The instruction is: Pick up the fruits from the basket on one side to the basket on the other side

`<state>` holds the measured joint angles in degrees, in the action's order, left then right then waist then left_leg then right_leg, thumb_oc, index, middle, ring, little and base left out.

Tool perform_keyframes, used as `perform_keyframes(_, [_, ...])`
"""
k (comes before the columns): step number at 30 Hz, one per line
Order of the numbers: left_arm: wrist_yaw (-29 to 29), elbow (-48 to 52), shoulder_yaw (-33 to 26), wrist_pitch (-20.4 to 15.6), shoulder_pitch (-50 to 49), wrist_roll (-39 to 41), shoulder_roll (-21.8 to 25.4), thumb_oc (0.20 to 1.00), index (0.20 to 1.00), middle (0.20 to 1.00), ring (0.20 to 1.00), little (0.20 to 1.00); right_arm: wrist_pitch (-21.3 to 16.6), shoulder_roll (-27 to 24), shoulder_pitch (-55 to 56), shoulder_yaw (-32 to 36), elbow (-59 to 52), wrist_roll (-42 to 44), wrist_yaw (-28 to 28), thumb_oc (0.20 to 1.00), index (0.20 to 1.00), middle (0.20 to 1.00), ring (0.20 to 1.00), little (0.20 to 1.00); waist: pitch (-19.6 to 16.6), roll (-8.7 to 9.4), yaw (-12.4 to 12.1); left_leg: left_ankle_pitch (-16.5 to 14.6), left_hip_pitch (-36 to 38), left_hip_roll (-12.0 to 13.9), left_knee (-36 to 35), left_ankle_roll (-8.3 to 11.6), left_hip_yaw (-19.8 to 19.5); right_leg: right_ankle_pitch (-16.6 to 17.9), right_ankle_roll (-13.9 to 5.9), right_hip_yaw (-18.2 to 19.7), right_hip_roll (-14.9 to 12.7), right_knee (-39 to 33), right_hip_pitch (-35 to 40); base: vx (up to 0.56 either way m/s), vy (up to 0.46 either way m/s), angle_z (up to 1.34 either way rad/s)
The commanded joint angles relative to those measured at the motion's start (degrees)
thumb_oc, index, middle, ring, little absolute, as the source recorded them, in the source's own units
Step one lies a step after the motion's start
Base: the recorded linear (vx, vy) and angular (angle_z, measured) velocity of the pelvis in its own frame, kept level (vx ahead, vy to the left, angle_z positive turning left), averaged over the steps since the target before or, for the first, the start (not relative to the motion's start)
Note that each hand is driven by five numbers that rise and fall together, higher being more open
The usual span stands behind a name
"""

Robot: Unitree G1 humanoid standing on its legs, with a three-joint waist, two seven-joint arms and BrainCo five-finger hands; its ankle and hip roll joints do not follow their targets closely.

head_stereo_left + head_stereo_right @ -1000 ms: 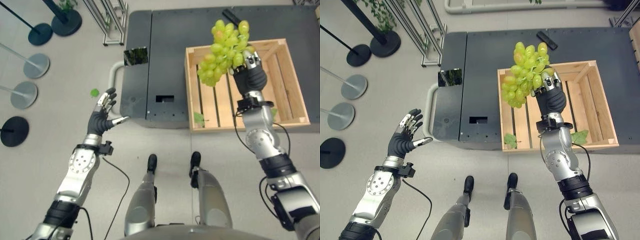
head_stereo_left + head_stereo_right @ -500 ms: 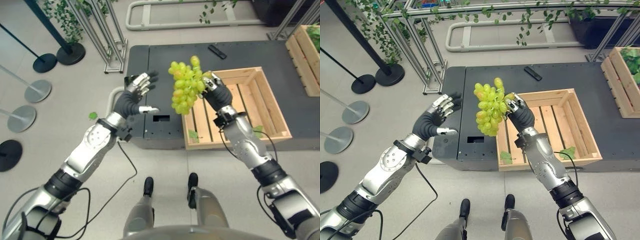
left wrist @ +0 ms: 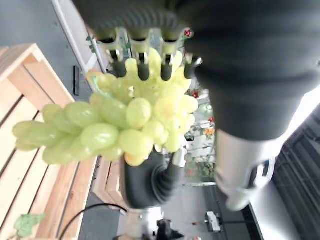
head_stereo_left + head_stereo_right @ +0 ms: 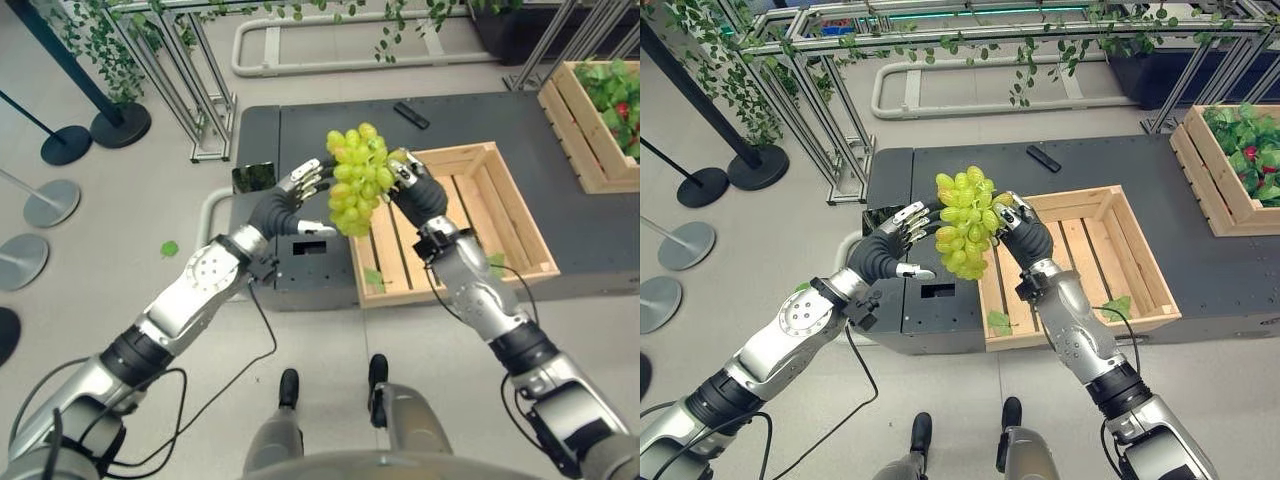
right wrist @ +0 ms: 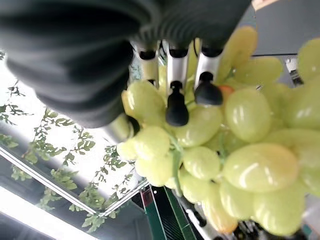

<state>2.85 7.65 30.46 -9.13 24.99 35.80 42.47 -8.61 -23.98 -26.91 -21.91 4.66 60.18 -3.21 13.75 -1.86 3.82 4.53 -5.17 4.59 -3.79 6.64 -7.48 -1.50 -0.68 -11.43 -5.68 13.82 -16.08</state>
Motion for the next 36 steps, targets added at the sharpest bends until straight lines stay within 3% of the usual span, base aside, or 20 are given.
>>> perform_keyframes(1, [0.59,1.03,0.85,-1.41,0.65,0.61,-0.03,1.0,1.0,1.0,1.0,1.0,-4.47,3.45,-6.31,-1.4,-6.47,-0.41,-2.31,0.2,0.2,0.2,0.2,0.2,-3.58,2.96,0.47,-6.42,5.82,-0.95,-0.3,-2.6,0.3,1.83,-9.13,2.08,-3.91,-0.34,1.26,0.03,-0.007,-0.08])
perform_keyframes(13, [1.11,1.06,0.17,-0.8,-2.01,-1.03,-1.98,1.0,1.0,1.0,1.0,1.0,-5.42,5.99,-9.73,-2.35,-5.72,-2.44,-2.01,0.2,0.2,0.2,0.2,0.2,-4.89,3.02,0.5,-6.93,6.48,-0.61,-0.49,-2.74,0.87,1.8,-8.96,2.63,-3.51,-1.24,1.88,0.01,-0.005,-0.03])
perform_keyframes(23, [2.33,1.02,0.48,-0.44,-2.67,-1.78,-1.41,1.0,1.0,1.0,1.0,1.0,-5.76,5.29,-12.62,-2.54,-5.65,-4.82,-2.02,0.2,0.2,0.2,0.2,0.2,-5.52,2.96,0.66,-7.25,7.0,-0.58,-0.59,-2.82,1.14,1.85,-8.93,3.02,-3.31,-1.51,2.23,0.01,-0.001,-0.01])
perform_keyframes(36, [4.66,3.04,-5.01,-1.28,-10.28,-0.34,3.49,1.0,1.0,1.0,1.0,1.0,-7.01,-0.85,-13.24,2.05,-5.2,-6.05,-1.25,0.2,0.2,0.2,0.2,0.2,-6.07,2.94,0.44,-7.13,7.09,-0.48,-0.92,-2.7,1.05,1.77,-9.14,2.56,-3.34,-1.85,2.6,0.01,0.0,-0.02])
